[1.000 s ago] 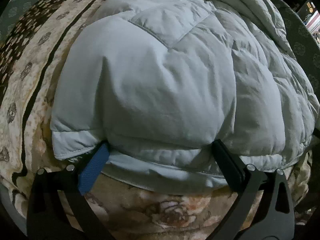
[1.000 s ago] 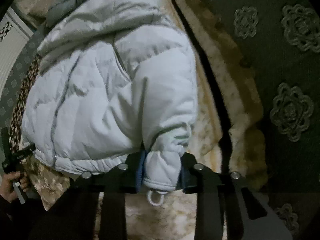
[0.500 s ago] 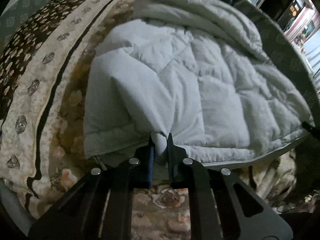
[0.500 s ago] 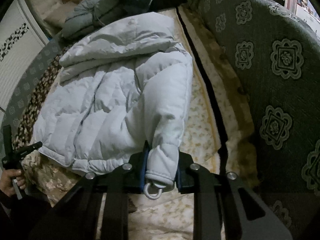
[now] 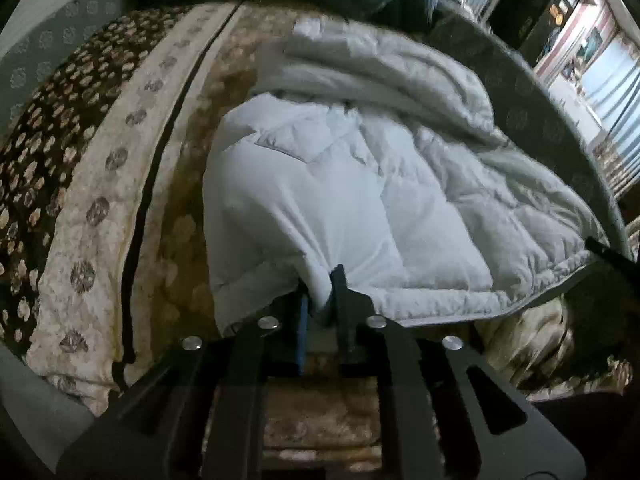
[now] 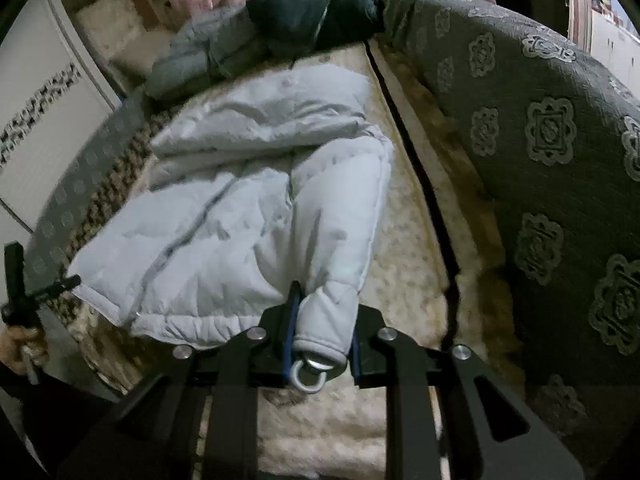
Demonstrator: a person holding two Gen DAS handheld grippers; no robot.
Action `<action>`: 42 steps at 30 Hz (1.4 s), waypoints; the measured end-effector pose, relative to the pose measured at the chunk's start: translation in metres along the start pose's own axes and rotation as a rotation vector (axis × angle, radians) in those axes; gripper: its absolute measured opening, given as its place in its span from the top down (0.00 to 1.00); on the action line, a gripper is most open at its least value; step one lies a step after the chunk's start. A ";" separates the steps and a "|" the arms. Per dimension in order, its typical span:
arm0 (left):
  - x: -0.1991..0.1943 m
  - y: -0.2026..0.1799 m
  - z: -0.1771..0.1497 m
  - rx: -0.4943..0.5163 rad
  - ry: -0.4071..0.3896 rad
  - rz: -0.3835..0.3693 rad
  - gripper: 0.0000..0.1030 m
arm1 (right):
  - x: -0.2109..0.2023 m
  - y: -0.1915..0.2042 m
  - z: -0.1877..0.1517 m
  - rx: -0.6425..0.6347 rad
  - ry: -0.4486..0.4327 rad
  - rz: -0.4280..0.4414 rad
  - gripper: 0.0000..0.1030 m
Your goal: Fold large clothes
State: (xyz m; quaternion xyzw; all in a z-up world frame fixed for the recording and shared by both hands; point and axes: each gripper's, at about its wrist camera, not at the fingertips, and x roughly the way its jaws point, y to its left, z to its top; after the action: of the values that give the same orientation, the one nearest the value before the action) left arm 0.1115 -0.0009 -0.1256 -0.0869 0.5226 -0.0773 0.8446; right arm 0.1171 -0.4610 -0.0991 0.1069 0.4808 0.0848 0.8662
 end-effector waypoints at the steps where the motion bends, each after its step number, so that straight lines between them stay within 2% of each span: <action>1: 0.006 0.003 -0.002 0.004 0.022 0.024 0.80 | 0.004 -0.001 -0.003 -0.010 0.021 -0.005 0.80; 2: 0.014 0.007 -0.005 -0.001 0.051 0.031 0.71 | 0.007 -0.003 -0.005 -0.015 0.034 -0.017 0.80; 3: 0.022 0.012 -0.009 -0.010 0.078 0.046 0.66 | 0.009 -0.006 -0.005 -0.010 0.043 -0.024 0.79; 4: 0.021 0.018 -0.011 -0.017 0.081 0.084 0.48 | 0.012 -0.011 -0.006 0.006 0.055 -0.022 0.79; 5: 0.020 0.023 -0.014 -0.031 0.074 0.120 0.21 | 0.012 -0.014 -0.008 0.021 0.060 -0.019 0.79; 6: 0.015 0.035 -0.017 -0.066 0.041 0.133 0.13 | 0.011 -0.017 -0.010 0.042 0.062 -0.014 0.79; 7: 0.012 0.044 -0.017 -0.088 0.024 0.125 0.09 | 0.009 -0.021 -0.010 0.062 0.059 -0.001 0.79; 11: 0.020 0.085 -0.017 -0.157 0.031 0.128 0.08 | 0.014 -0.028 -0.009 0.064 0.066 0.029 0.78; 13: 0.035 0.101 -0.018 -0.223 0.053 0.081 0.08 | 0.018 -0.031 -0.009 0.076 0.072 0.034 0.78; 15: 0.049 0.111 -0.019 -0.300 0.079 -0.002 0.08 | 0.025 -0.039 -0.009 0.109 0.087 0.043 0.78; 19: 0.074 0.093 -0.016 -0.276 0.127 -0.062 0.12 | 0.032 -0.046 -0.012 0.129 0.111 0.044 0.78; 21: 0.083 0.083 -0.013 -0.239 0.141 -0.051 0.12 | 0.034 -0.048 -0.013 0.130 0.117 0.045 0.78; 24: 0.090 0.076 -0.017 -0.192 0.159 -0.018 0.42 | 0.036 -0.051 -0.015 0.144 0.122 0.057 0.78; 26: 0.086 0.069 -0.013 -0.173 0.146 -0.042 0.80 | 0.035 -0.050 -0.016 0.147 0.123 0.064 0.78; 28: 0.073 0.064 -0.007 -0.152 0.108 -0.058 0.88 | 0.032 -0.046 -0.013 0.143 0.110 0.065 0.79; 31: 0.045 0.057 0.001 -0.153 0.024 -0.067 0.91 | 0.019 -0.038 -0.009 0.123 0.065 0.064 0.80; 36: -0.021 0.061 0.006 -0.170 -0.129 -0.109 0.92 | -0.025 -0.007 0.000 0.028 -0.097 0.019 0.81; 42: -0.087 0.053 0.018 -0.177 -0.262 -0.180 0.93 | -0.092 -0.009 0.006 0.122 -0.356 0.083 0.81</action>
State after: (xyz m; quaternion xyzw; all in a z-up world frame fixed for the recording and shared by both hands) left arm 0.0910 0.0710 -0.0542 -0.2168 0.4029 -0.0943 0.8842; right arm 0.0741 -0.4931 -0.0232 0.1922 0.3193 0.0710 0.9252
